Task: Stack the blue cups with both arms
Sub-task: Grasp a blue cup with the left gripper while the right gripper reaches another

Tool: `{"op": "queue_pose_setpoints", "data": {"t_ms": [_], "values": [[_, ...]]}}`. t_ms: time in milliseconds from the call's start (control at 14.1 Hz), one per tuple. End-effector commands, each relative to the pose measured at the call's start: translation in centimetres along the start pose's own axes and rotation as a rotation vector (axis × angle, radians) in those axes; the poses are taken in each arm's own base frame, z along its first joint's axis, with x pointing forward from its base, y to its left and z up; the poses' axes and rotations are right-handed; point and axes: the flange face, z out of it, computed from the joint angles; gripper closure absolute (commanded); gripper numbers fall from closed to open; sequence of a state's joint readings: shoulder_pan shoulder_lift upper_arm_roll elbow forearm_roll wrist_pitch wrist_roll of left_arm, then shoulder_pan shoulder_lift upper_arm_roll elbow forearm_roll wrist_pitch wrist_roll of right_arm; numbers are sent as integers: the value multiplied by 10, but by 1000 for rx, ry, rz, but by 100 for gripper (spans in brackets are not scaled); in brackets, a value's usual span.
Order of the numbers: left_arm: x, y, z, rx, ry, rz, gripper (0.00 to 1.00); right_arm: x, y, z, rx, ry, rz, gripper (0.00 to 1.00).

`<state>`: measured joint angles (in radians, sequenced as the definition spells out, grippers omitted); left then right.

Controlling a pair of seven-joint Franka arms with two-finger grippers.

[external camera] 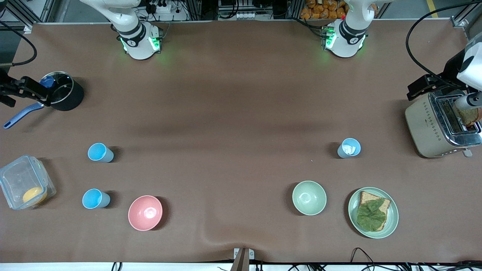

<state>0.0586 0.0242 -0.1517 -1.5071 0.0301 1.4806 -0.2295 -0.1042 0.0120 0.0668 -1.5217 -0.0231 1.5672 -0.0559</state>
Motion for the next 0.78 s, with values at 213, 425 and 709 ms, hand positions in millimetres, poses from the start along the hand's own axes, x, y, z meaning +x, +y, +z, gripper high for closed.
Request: {"op": "queue_pose_setpoints", "data": {"t_ms": [213, 425, 709], "values": [[-2, 3, 1, -7, -18, 42, 0, 4, -1, -3, 2, 7, 6, 0], [26, 11, 61, -86, -93, 24, 0, 4, 0, -3, 2, 7, 6, 0], [39, 16, 156, -53, -51, 32, 0, 3, -1, -4, -1, 2, 5, 0]]}}
